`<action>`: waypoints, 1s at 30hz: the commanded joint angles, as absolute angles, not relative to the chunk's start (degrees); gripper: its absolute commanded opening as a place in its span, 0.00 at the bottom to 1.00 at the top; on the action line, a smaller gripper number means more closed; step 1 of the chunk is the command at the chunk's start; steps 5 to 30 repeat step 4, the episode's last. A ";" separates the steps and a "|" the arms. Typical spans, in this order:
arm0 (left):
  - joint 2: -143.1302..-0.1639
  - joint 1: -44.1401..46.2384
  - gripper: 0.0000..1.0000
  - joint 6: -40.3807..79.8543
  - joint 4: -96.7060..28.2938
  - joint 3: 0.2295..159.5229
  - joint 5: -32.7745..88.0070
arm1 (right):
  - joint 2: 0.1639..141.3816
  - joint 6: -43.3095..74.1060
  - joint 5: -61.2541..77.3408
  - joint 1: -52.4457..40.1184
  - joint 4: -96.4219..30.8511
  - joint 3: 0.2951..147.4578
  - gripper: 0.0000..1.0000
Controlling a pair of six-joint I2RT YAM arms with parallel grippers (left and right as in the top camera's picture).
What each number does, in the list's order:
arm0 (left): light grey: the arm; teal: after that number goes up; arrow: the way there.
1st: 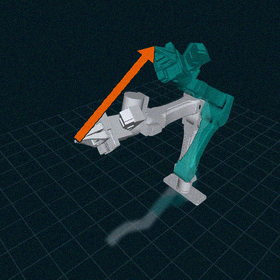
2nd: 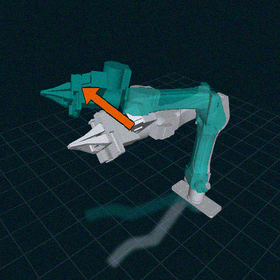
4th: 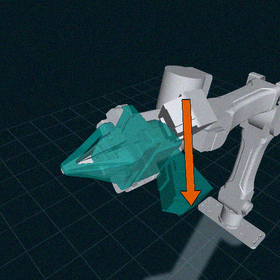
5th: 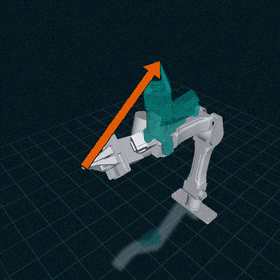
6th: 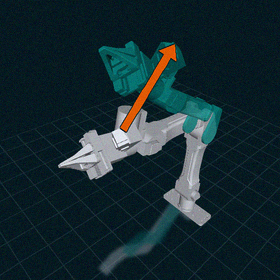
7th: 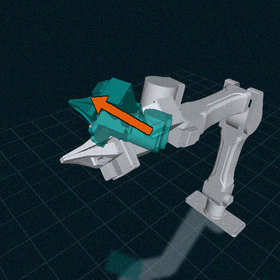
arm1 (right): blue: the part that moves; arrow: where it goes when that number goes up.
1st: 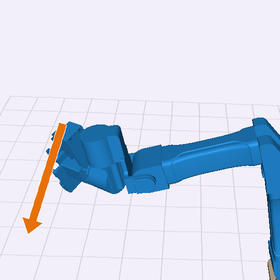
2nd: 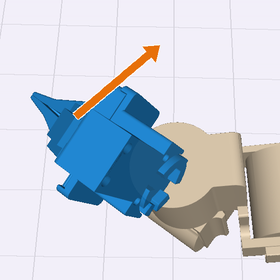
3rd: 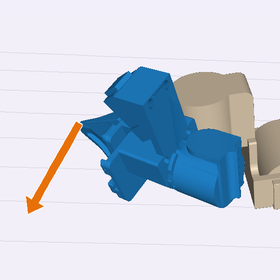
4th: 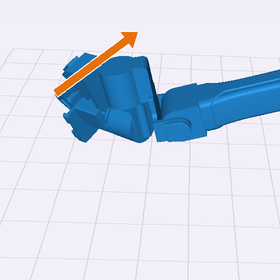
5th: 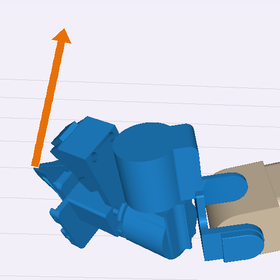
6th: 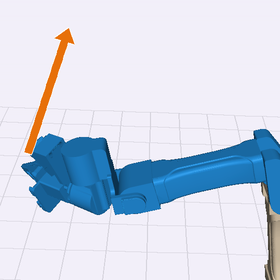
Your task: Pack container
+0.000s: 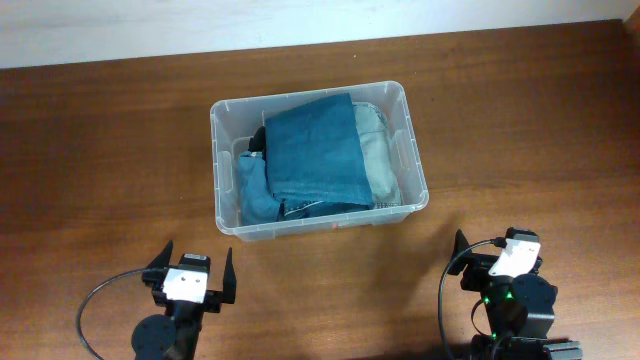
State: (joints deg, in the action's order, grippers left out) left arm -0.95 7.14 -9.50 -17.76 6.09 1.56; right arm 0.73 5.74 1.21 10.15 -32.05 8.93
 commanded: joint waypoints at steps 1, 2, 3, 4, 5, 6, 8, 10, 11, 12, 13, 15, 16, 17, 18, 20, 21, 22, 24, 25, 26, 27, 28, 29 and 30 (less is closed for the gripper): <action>-0.34 7.42 0.99 -10.39 -17.61 5.50 2.20 | 0.36 5.32 1.50 10.52 -32.10 8.56 0.98; -0.34 7.42 0.99 -10.39 -17.61 5.50 2.20 | 0.36 5.32 1.50 10.52 -32.10 8.56 0.98; -0.34 7.42 0.99 -10.39 -17.61 5.50 2.20 | 0.36 5.34 1.50 10.52 -32.10 8.56 0.98; -0.34 7.42 0.99 -10.39 -17.61 5.50 2.20 | 0.36 5.32 1.50 10.52 -32.12 8.56 0.98; -0.34 7.42 0.99 -10.39 -17.61 5.50 2.20 | 0.36 5.32 1.50 10.52 -32.12 8.56 0.98; -0.34 7.42 0.99 -10.39 -17.61 5.50 2.20 | 0.36 5.32 1.50 10.52 -32.12 8.56 0.98; -0.34 7.42 0.99 -10.39 -17.61 5.50 2.20 | 0.36 5.32 1.50 10.52 -32.12 8.56 0.98; -0.34 7.42 0.99 -10.39 -17.61 5.50 2.20 | 0.36 5.32 1.50 10.52 -32.12 8.56 0.98; -0.34 7.42 0.99 -10.39 -17.61 5.50 2.20 | 0.36 5.32 1.50 10.52 -32.12 8.56 0.98; -0.34 7.42 0.99 -10.39 -17.61 5.50 2.20 | 0.36 5.32 1.50 10.52 -32.12 8.56 0.98; -0.34 7.42 0.99 -10.39 -17.61 5.50 2.20 | 0.36 5.32 1.50 10.52 -32.12 8.56 0.98; -0.34 7.42 0.99 -10.39 -17.61 5.50 2.20 | 0.36 5.32 1.50 10.52 -32.12 8.56 0.98; -0.34 7.42 0.99 -10.39 -17.61 5.50 2.20 | 0.36 5.32 1.50 10.52 -32.12 8.56 0.98; -0.34 7.42 0.99 -10.39 -17.61 5.50 2.20 | 0.36 5.32 1.50 10.52 -32.12 8.56 0.98; -0.34 7.42 0.99 -10.39 -17.61 5.50 2.20 | 0.36 5.32 1.50 10.52 -32.12 8.56 0.98; -0.34 7.42 0.99 -10.39 -17.61 5.50 2.20 | 0.36 5.32 1.50 10.52 -32.12 8.56 0.98; -0.34 7.42 0.99 -10.39 -17.61 5.50 2.20 | 0.36 5.32 1.50 10.52 -32.12 8.56 0.98; -0.34 7.42 0.99 -10.39 -17.61 5.50 2.20 | 0.36 5.32 1.50 10.52 -32.12 8.56 0.98; -0.34 7.42 0.99 -10.39 -17.61 5.50 2.20 | 0.36 5.32 1.50 10.52 -32.12 8.56 0.98; -0.34 7.42 0.99 -10.39 -17.61 5.50 2.20 | 0.36 5.32 1.50 10.52 -32.12 8.56 0.98; -0.34 7.42 0.99 -10.39 -17.61 5.50 2.20 | 0.36 5.32 1.50 10.52 -32.12 8.56 0.98; -0.34 7.42 0.99 -10.39 -17.61 5.50 2.20 | 0.36 5.32 1.50 10.52 -32.12 8.56 0.98; -0.34 7.42 0.99 -10.39 -17.61 5.50 2.20 | 0.36 5.32 1.50 10.52 -32.12 8.56 0.98; -0.34 7.42 0.99 -10.39 -17.61 5.50 2.20 | 0.36 5.32 1.50 10.52 -32.12 8.56 0.98; -0.34 7.42 0.99 -10.39 -17.61 5.50 2.20 | 0.36 5.32 1.50 10.52 -32.12 8.56 0.98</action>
